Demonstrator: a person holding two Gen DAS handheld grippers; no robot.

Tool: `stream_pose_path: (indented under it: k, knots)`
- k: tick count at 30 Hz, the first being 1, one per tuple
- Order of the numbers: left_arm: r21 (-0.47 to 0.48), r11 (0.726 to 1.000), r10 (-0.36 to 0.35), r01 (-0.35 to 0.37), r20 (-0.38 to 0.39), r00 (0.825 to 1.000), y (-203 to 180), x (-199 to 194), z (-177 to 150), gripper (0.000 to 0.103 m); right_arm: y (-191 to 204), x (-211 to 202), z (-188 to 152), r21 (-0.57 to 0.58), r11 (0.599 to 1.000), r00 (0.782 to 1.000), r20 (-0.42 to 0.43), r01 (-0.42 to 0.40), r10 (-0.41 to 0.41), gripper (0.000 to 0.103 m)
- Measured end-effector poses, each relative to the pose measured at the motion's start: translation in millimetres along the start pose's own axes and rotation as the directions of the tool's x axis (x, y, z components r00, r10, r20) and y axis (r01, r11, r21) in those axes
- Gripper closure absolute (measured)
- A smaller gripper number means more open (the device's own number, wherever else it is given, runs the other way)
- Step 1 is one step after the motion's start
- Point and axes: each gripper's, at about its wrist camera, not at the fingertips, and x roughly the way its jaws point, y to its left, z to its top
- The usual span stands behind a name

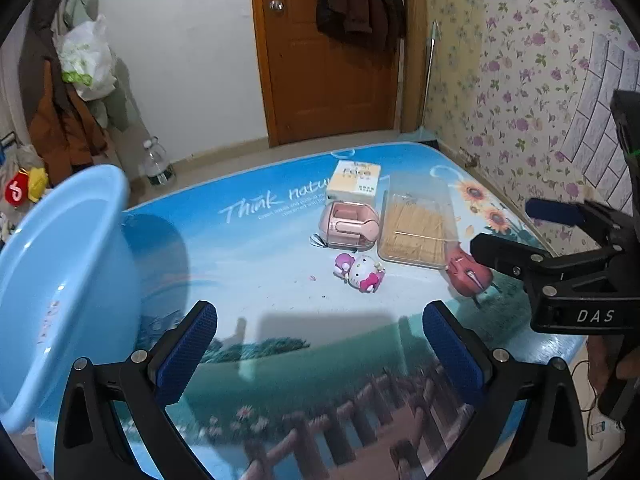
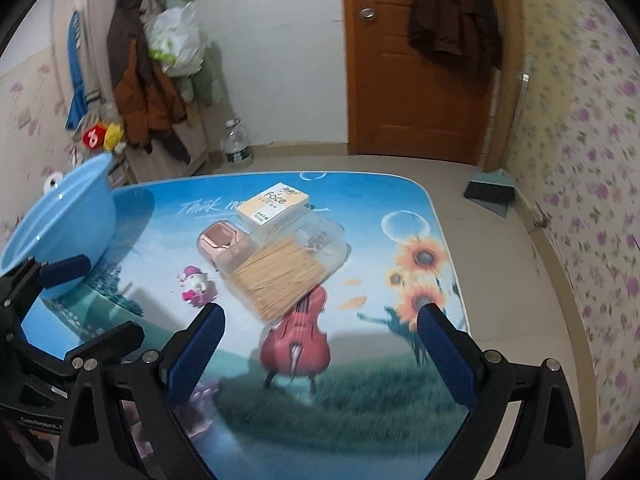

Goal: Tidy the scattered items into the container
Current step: 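Withdraw both grippers from the basin toward the remaining items, then move the right gripper toward the clear toothpick box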

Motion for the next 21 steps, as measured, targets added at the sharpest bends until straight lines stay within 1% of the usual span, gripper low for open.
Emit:
stream_pose_path:
  k: [4, 7, 9, 14, 21]
  knots:
    - [-0.001, 1.0, -0.024, 0.024, -0.038, 0.999, 1.3, 19.5, 6.6, 0.0, 1.5, 18.0, 9.4, -0.096, 0.993, 0.997, -0.034, -0.067, 0.064, 0.005]
    - [0.009, 0.999, -0.031, 0.032, -0.048, 0.998, 2.8, 29.1, 9.9, 0.0, 2.3, 29.1, 13.9, -0.16, 0.983, 0.996, -0.051, -0.086, 0.078, 0.005]
    - [0.008, 0.999, -0.037, 0.037, -0.054, 0.998, 3.6, 33.4, 11.6, 0.0, 1.5, 35.4, 16.3, -0.176, 0.979, 0.994, -0.061, -0.102, 0.092, 0.005]
    - [0.017, 0.999, -0.042, 0.043, -0.07, 0.997, 2.5, 43.2, 14.0, 0.0, 4.8, 47.1, 22.6, -0.216, 0.961, 0.984, -0.084, -0.173, 0.158, 0.005]
    - [0.029, 0.998, -0.048, 0.051, -0.088, 0.995, 0.2, 49.1, 13.9, 0.0, 13.9, 60.1, 26.4, -0.265, 0.941, 0.976, -0.106, -0.212, 0.19, 0.005]
